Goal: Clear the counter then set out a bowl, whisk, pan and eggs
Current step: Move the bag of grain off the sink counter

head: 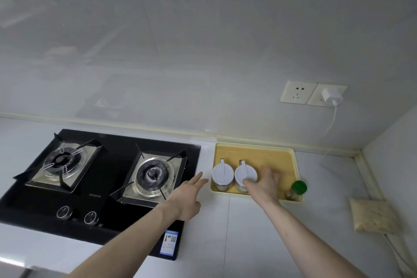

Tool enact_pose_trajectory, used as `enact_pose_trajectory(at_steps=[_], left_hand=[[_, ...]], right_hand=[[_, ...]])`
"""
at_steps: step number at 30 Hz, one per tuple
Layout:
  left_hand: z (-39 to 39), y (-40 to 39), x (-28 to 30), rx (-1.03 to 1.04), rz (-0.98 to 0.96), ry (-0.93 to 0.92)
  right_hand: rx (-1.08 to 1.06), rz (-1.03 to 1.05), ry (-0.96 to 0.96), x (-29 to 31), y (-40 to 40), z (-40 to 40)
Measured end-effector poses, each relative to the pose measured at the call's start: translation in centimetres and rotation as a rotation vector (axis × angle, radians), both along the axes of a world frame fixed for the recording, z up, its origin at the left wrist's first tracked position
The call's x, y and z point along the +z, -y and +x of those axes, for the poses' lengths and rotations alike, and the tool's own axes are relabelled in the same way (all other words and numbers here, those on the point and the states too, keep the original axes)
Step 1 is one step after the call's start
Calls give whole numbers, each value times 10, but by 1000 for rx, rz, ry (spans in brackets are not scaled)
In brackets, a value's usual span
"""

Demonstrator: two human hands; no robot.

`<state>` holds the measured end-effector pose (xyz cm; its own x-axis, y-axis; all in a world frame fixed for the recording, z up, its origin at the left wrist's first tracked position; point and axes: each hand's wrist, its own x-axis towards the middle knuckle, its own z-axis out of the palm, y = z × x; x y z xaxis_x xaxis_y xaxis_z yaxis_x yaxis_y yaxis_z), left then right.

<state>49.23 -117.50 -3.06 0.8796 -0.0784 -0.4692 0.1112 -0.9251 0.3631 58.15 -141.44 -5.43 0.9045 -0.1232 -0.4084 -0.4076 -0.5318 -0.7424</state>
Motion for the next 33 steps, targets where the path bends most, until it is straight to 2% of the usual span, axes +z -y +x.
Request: enact_pose_trajectory(at_steps=[2,4,10,16,26,33], left_hand=[[-24,-18,2,72,-63,83],[-53,-40,3,157,-109,137],[-146,-118,24,460,-115,258],[-250,-202,57,688,-85,399],[-423,-331,92,939,-10,503],[-487,-399,106,1040,49,543]], right_hand=[[19,65,127,13,-15,-16],[155,105,189,26,-40,-33],[663,48,197,62,-131,-79],[971,72,235,84,-256,-146],[1274,155,261,112,-446,-277],[1365,196,257,125,-526,-330]])
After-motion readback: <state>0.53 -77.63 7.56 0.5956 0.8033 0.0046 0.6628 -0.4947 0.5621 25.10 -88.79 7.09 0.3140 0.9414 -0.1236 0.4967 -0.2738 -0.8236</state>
